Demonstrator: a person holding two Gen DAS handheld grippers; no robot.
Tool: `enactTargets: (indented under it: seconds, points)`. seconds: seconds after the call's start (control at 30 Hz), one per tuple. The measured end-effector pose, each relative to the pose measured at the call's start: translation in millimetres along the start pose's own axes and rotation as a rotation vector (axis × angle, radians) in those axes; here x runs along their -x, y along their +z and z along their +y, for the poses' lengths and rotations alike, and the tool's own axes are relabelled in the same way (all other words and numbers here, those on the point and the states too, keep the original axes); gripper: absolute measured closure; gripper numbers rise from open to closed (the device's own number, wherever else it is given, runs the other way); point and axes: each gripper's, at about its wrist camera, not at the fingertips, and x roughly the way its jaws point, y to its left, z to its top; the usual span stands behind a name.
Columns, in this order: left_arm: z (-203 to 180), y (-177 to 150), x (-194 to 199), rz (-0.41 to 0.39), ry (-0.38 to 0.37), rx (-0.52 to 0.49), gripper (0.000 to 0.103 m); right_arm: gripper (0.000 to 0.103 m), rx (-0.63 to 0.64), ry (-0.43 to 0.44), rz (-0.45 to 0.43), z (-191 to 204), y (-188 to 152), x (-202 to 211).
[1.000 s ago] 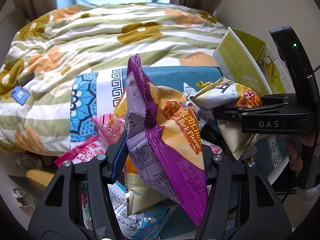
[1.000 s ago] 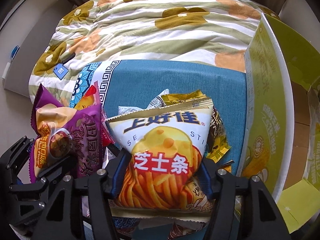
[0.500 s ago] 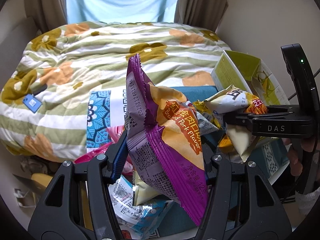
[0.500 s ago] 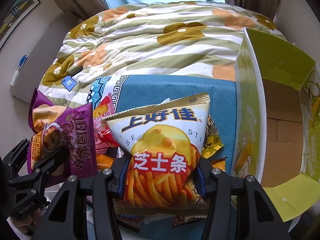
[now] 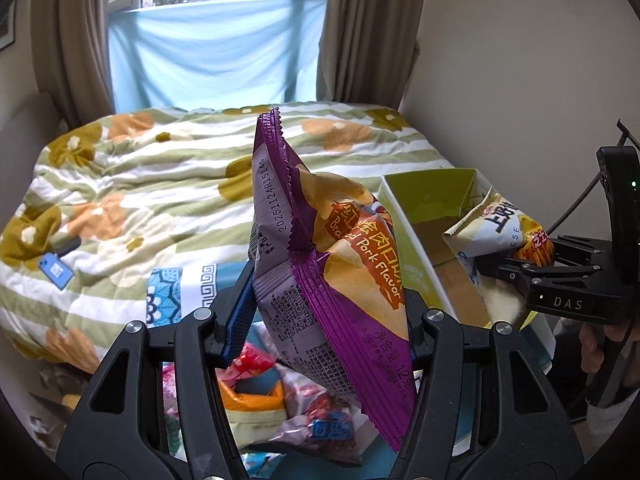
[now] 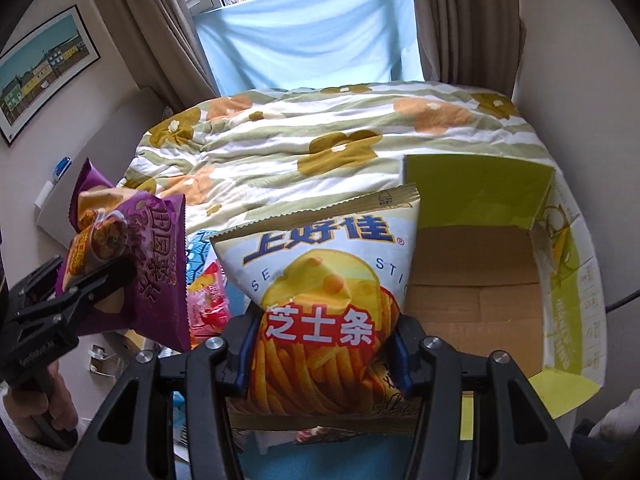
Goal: Organize snacks
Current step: 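Carry both bags into the yellow box and open both tools to release them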
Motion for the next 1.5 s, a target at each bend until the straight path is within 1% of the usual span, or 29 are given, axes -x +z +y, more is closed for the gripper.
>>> enactTargets:
  seconds: [0.07, 0.17, 0.23, 0.3, 0.43, 0.6, 0.77, 0.8, 0.87, 0.9, 0.93, 1.0, 1.13, 1.23, 1.4, 1.5]
  points:
    - [-25.2, 10.6, -7.9, -0.013, -0.001, 0.000, 0.048, 0.054, 0.009, -0.051, 0.012, -18.3, 3.7, 7.6]
    - [-63.5, 26.0, -26.1, -0.022, 0.001, 0.016, 0.048, 0.054, -0.031, -0.048, 0.005, -56.9, 8.7, 18.1]
    - [-90.1, 35.4, -41.9, -0.023, 0.000, 0.028, 0.048, 0.054, -0.037, -0.062, -0.001, -83.0, 12.5, 23.2]
    - [-115.4, 43.2, -61.7, -0.012, -0.011, 0.047, 0.048, 0.054, -0.030, -0.074, -0.007, -107.5, 17.4, 26.9]
    - [-156.3, 57.0, -108.4, 0.031, 0.000, 0.065, 0.048, 0.054, -0.031, -0.058, -0.021, -153.3, 28.6, 30.0]
    - [-185.2, 67.3, -166.6, 0.120, 0.037, 0.064, 0.048, 0.054, -0.024, -0.046, -0.011, -199.6, 45.3, 20.4]
    - [-192.0, 69.4, -218.3, 0.205, 0.070, 0.056, 0.047, 0.054, -0.029, -0.012, 0.022, -233.4, 57.9, -2.0]
    - [-195.2, 69.3, -226.3, 0.215, 0.076, 0.048, 0.044, 0.054, -0.032, -0.004, 0.028, -237.4, 57.9, -6.3]
    - [-197.0, 69.4, -240.4, 0.236, 0.098, 0.030, 0.025, 0.054, -0.036, 0.012, 0.042, -243.1, 58.9, -16.0]
    - [-195.7, 68.5, -245.2, 0.240, 0.117, 0.026, 0.005, 0.054, -0.039, 0.015, 0.048, -244.7, 59.0, -20.5]
    - [-196.1, 68.4, -247.6, 0.235, 0.129, 0.028, 0.000, 0.054, -0.041, 0.017, 0.053, -246.6, 58.8, -24.2]
    - [-193.4, 67.1, -247.8, 0.233, 0.122, 0.037, 0.000, 0.054, -0.051, 0.021, 0.065, -251.8, 59.6, -32.7]
    - [-187.3, 58.7, -241.3, 0.245, 0.146, 0.043, 0.000, 0.054, -0.064, 0.030, 0.092, -257.0, 58.9, -44.1]
    - [-179.1, 51.8, -227.7, 0.247, 0.143, 0.058, 0.000, 0.054, -0.058, 0.020, 0.104, -256.3, 58.8, -50.9]
    - [-167.5, 44.5, -199.1, 0.218, 0.143, 0.078, 0.000, 0.054, -0.062, 0.011, 0.100, -249.3, 62.8, -57.8]
    - [-161.7, 43.9, -188.7, 0.205, 0.143, 0.076, 0.000, 0.054, -0.043, -0.008, 0.097, -241.4, 69.0, -65.7]
